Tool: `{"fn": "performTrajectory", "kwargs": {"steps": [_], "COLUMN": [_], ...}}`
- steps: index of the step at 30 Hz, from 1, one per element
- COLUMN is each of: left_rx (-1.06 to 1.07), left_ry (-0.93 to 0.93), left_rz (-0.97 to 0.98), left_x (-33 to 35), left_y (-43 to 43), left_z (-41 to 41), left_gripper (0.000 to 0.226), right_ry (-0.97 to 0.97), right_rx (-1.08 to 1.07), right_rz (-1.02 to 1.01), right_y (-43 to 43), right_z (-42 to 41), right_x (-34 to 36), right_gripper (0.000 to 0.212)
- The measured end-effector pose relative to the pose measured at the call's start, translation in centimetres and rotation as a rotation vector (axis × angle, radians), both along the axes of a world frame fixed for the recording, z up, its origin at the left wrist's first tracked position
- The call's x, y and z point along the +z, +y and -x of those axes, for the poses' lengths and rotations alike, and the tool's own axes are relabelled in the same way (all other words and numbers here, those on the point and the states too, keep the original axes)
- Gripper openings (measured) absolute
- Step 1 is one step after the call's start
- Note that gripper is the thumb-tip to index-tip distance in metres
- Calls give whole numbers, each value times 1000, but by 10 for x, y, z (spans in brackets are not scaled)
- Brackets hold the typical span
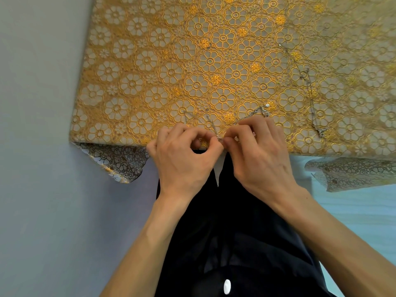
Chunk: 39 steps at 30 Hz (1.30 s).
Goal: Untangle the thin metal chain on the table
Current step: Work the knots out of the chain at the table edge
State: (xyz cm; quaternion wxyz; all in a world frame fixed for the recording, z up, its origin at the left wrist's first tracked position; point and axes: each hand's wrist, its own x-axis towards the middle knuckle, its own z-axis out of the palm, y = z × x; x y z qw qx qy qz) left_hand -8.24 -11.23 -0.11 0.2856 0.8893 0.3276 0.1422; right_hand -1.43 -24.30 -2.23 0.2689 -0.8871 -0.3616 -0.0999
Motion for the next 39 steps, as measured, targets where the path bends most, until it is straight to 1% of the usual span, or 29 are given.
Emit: {"fn": "performTrajectory", "kwargs": {"steps": [8, 11, 14, 18, 21, 25, 31, 35, 39], "left_rx": [-9, -15, -14, -7, -8, -5, -9, -14, -18], "left_ry": [-1, 2, 12, 13, 9, 12, 11, 14, 26], "left_rz": [5, 5, 9, -1, -2, 1, 2, -1, -2], "left_x": [0, 0, 0, 1, 1, 2, 2, 2, 1], "left_y": [1, 1, 2, 2, 2, 2, 2, 2, 2], "left_z": [1, 1, 1, -1, 0, 0, 0, 0, 0], "left_gripper": [10, 11, 10, 10, 10, 9, 12, 14, 13], "right_ry": [29, 13, -9, -51, -17, 49, 72, 71, 50], "right_rx": [-4, 4, 21, 26, 14, -9, -21, -16, 7], "right_rz": [-37, -71, -86, -50, -27, -71, -74, -94, -88], "right_y": [-9, -6, -2, 2, 3, -1, -9, -7, -3], "right_z": [-3, -2, -2, -2, 0, 0, -3, -2, -4], "right_x": [3, 5, 5, 3, 2, 2, 3, 6, 6], "right_gripper": [14, 15, 10, 14, 14, 12, 13, 20, 13]}}
